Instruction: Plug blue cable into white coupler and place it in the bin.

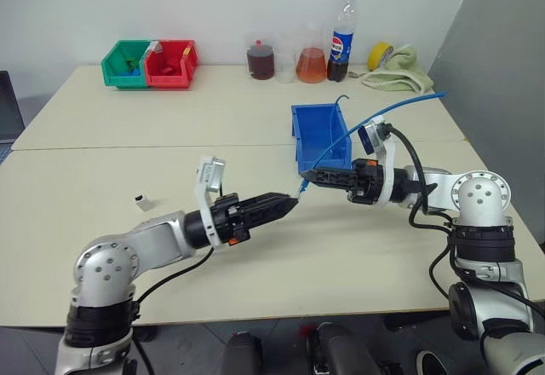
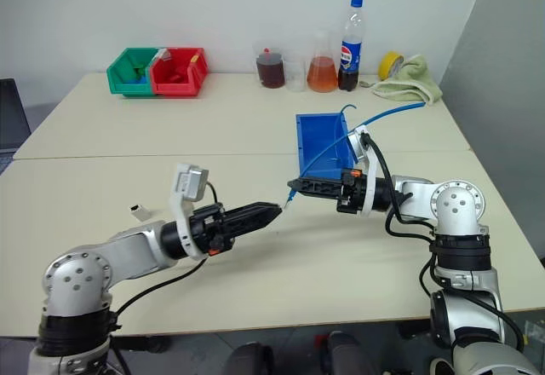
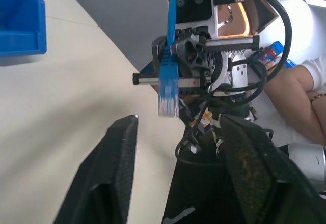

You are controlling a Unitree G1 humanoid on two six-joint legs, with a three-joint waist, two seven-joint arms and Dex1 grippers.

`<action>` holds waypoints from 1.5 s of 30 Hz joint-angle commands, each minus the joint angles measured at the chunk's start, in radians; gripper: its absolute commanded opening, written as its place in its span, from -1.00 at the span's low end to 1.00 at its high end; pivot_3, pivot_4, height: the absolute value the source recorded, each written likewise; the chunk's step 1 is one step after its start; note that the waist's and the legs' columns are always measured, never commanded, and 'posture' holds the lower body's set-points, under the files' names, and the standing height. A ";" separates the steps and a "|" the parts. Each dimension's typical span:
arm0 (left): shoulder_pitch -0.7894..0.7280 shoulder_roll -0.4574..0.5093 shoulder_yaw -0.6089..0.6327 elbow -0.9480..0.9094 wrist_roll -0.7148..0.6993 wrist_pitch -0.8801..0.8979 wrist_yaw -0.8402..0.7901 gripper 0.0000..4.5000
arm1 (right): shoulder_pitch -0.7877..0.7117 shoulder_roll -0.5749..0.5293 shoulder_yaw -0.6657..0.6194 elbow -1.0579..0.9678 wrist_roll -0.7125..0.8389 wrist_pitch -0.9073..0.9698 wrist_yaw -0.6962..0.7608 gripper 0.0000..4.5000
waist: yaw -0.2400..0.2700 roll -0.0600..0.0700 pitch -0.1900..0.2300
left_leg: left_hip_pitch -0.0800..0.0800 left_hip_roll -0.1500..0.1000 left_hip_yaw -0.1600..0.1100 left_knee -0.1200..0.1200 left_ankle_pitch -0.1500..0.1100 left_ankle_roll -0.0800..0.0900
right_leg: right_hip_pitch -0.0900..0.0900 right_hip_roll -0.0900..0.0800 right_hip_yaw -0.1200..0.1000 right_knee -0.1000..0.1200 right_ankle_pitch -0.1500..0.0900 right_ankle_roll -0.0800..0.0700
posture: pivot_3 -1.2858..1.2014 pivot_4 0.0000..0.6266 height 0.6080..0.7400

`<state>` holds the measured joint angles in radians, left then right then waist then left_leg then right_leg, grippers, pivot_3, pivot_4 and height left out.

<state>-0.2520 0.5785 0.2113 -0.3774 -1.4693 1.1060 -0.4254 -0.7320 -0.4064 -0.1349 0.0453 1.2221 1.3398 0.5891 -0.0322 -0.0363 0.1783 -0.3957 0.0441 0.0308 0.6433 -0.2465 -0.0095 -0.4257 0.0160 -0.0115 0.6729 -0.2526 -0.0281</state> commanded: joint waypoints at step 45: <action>0.169 -0.358 0.156 0.147 1.271 -0.575 0.620 0.98 | -0.093 0.021 0.036 0.040 -0.180 -0.059 0.176 -0.99 | 0.003 0.002 0.001 | -0.006 0.001 0.002 -0.002 -0.002 0.000 | -0.004 -0.001 0.001 -0.008 0.004 0.005 | 0.03 -0.52 1.00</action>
<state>-0.0698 0.2254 0.3348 -0.2339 -0.2196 0.5399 0.1668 -0.8029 -0.3786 -0.0754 0.1226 1.0324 1.2765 0.7627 -0.0296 -0.0344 0.1795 -0.4016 0.0452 0.0330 0.6410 -0.2482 -0.0098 -0.4292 0.0152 -0.0106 0.6644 -0.2490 -0.0231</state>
